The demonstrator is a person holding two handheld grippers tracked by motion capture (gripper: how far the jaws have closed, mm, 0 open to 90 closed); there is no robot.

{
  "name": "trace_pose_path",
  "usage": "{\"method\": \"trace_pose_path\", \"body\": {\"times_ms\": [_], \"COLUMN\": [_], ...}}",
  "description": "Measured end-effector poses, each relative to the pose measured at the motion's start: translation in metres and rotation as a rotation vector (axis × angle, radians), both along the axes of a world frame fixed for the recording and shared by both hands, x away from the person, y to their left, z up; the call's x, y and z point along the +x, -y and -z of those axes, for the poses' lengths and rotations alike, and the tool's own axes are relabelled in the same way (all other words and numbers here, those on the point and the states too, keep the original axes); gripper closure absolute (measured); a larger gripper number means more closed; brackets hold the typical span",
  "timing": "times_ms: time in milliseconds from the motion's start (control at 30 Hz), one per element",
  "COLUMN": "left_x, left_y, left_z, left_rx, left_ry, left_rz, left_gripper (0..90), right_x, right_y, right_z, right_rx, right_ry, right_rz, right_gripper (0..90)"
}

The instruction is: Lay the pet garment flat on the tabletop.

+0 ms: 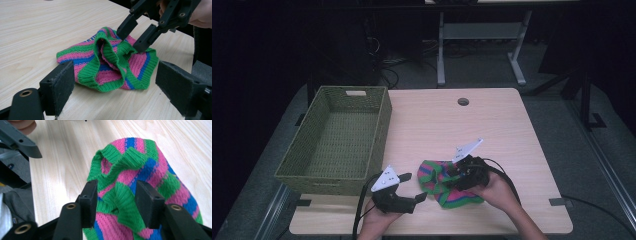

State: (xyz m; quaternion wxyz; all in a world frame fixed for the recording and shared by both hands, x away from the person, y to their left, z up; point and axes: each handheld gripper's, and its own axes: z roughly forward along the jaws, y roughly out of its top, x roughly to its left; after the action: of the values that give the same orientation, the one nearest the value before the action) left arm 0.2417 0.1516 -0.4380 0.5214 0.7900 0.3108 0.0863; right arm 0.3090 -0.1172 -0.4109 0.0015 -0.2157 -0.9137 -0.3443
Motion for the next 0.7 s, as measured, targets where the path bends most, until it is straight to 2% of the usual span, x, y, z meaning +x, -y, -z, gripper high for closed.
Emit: {"method": "trace_pose_path", "body": {"times_ms": [33, 167, 333, 533, 700], "left_x": [0.0, 0.001, 0.001, 0.001, 0.002], "left_y": [0.0, -0.001, 0.001, -0.001, -0.001], "left_z": [0.0, 0.0, 0.001, 0.0, 0.001], "left_rx": [0.0, -0.005, 0.003, 0.002, -0.006], "left_ry": [0.0, 0.001, -0.001, 0.002, -0.003], "left_rz": [-0.001, -0.003, 0.005, 0.003, -0.003], "left_gripper": [15.4, 15.4, 15.4, 15.4, 15.4], "right_x": [0.001, 0.006, 0.011, 0.013, 0.013], "right_y": [-0.002, -0.009, -0.015, -0.021, -0.017], "right_z": [0.0, 0.004, 0.018, 0.034, 0.04], "right_rx": [-0.007, -0.01, -0.061, -0.101, -0.066], "right_ry": [0.01, 0.005, 0.002, -0.022, -0.027], "right_rz": [-0.006, -0.031, -0.06, -0.064, -0.051], "right_gripper": [53.8, 56.3, 58.6, 64.4, 68.9]}}
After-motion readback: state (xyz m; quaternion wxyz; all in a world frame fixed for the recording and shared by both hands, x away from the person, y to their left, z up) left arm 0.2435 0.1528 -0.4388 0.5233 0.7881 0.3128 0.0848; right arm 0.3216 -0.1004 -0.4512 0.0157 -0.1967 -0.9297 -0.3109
